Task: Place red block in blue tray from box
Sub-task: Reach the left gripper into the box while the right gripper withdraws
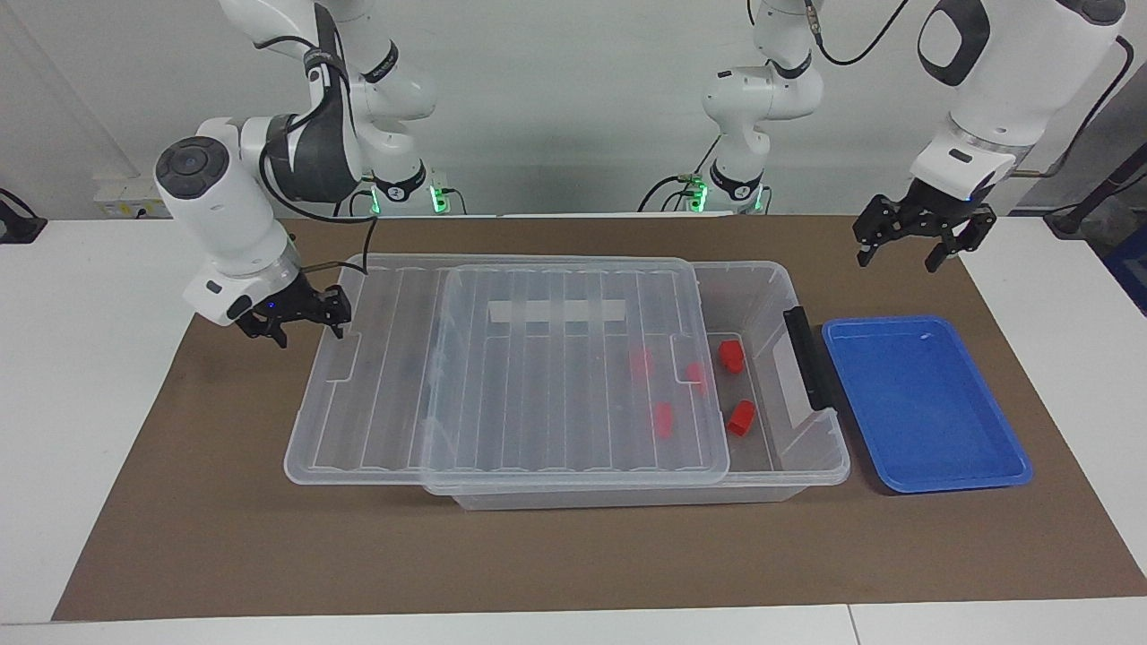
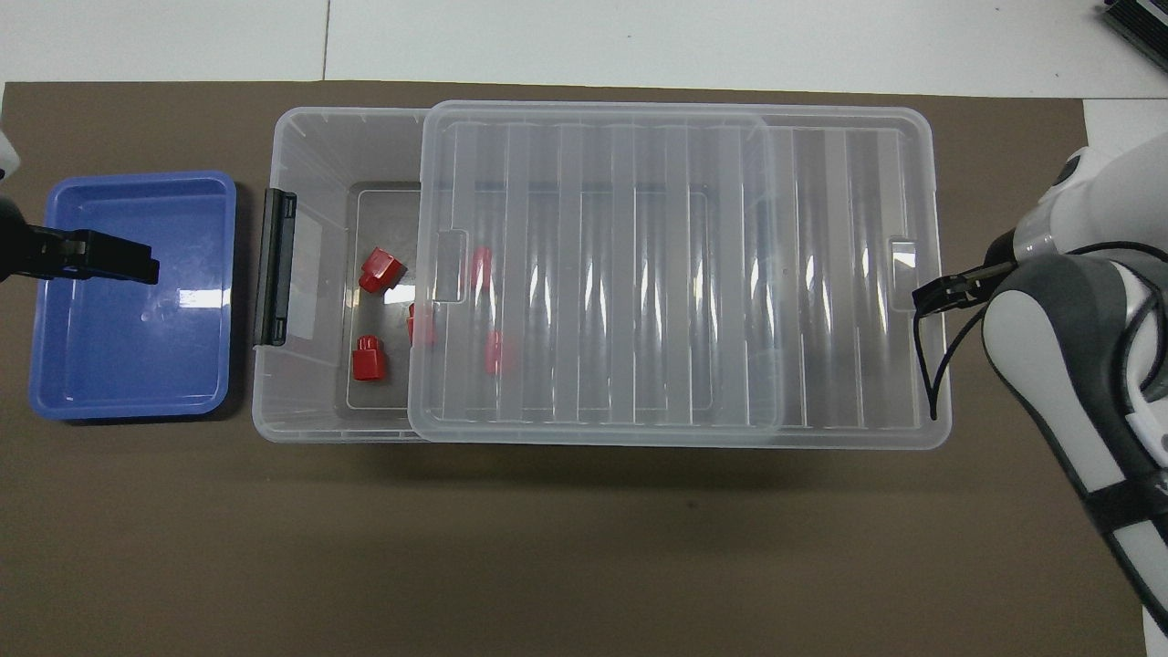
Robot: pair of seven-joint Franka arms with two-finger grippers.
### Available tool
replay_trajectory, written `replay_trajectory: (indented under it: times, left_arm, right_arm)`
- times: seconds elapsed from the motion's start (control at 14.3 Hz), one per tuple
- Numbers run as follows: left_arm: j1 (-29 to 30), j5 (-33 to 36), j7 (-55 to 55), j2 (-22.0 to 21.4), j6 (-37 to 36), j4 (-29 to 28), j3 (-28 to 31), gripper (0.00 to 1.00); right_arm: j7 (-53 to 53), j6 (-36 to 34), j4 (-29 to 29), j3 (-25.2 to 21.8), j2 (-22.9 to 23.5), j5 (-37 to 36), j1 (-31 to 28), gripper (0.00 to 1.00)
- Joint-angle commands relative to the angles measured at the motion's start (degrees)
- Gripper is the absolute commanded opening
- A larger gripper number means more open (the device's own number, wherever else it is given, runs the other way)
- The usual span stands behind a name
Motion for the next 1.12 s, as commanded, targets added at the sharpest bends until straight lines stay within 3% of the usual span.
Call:
replay_trajectory:
  times: [0.0, 0.35, 0.56, 0.77, 0.98, 1.05]
  left_arm:
    - [-6.49, -0.09, -20.46, -0.76, 2.55, -0.60, -0.57, 1.00]
    - [-11.25, 0.26, -31.77, 1.16, 8.71, -3.22, -0.65, 1.00]
    - [-15.64, 8.58, -41.06, 8.35, 13.53, -3.23, -0.74, 1.00]
    - [-15.56, 8.70, -42.06, 11.36, 19.51, -5.07, -0.83, 1.00]
    - [-16.88, 8.70, -43.20, 15.83, 21.19, -5.69, -0.83, 1.00]
    - [-16.97, 8.70, -47.03, 16.02, 22.59, -8.22, -0.83, 1.00]
  right_arm:
    - [-5.32, -0.33, -1.51, 0.35, -1.51, -1.58, -1.99, 0.85]
    - [-11.39, -0.07, -1.25, 0.35, -1.42, -2.64, -5.07, 0.86]
    - [-12.10, -0.33, -1.07, 0.35, -1.34, -2.64, -5.34, 0.86]
    - [-11.22, -2.78, 0.68, 0.44, -1.51, -2.55, -4.73, 0.88]
    - [-3.95, -6.39, 1.13, 0.79, -4.75, -2.46, -4.11, 0.90]
    - [-1.84, -7.09, 1.13, 1.05, -5.81, -2.20, -4.02, 0.91]
